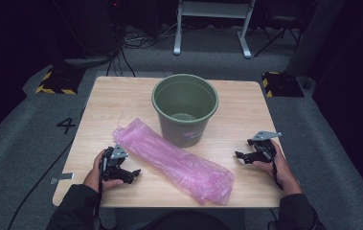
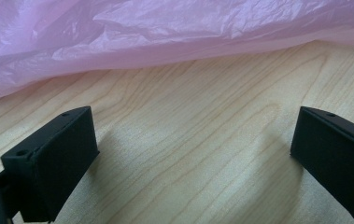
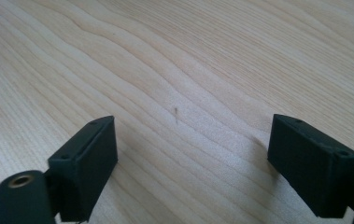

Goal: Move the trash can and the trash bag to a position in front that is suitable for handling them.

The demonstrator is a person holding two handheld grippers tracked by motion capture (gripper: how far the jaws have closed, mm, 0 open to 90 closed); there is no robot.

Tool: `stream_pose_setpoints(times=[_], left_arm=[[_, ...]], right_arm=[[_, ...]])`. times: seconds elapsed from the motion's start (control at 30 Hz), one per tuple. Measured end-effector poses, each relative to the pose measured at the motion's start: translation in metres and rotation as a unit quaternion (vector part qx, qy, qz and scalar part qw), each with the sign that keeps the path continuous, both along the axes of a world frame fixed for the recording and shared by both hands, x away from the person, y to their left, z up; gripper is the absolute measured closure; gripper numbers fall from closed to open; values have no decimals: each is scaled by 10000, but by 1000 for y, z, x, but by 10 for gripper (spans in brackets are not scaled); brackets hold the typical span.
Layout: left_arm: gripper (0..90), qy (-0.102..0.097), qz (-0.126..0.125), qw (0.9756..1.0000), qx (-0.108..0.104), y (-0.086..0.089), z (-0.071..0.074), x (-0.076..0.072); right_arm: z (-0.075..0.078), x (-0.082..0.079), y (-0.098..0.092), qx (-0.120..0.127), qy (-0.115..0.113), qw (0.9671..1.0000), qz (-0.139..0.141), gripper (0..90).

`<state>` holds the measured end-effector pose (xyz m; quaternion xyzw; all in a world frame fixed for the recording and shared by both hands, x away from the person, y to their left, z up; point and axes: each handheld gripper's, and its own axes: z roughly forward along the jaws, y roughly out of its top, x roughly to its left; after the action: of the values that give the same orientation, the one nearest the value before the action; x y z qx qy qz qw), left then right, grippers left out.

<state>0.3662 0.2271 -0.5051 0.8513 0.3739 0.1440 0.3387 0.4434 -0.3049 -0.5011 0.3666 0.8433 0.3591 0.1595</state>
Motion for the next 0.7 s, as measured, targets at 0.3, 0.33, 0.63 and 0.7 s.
stream_pose_setpoints(times=[0.3, 0.33, 0.63, 0.7], left_arm=[[5, 2, 1, 10000, -4, 0, 0, 0], [5, 2, 1, 10000, -4, 0, 0, 0], [5, 2, 5, 10000, -5, 0, 0, 0], [5, -3, 1, 10000, -7, 0, 0, 0]], right_arm=[[3, -2, 2, 184, 23, 9996, 193, 207], [4, -3, 3, 199, 11, 9996, 197, 210], [24, -8, 14, 194, -180, 9991, 337, 221], [29, -8, 18, 207, -234, 9988, 372, 221]])
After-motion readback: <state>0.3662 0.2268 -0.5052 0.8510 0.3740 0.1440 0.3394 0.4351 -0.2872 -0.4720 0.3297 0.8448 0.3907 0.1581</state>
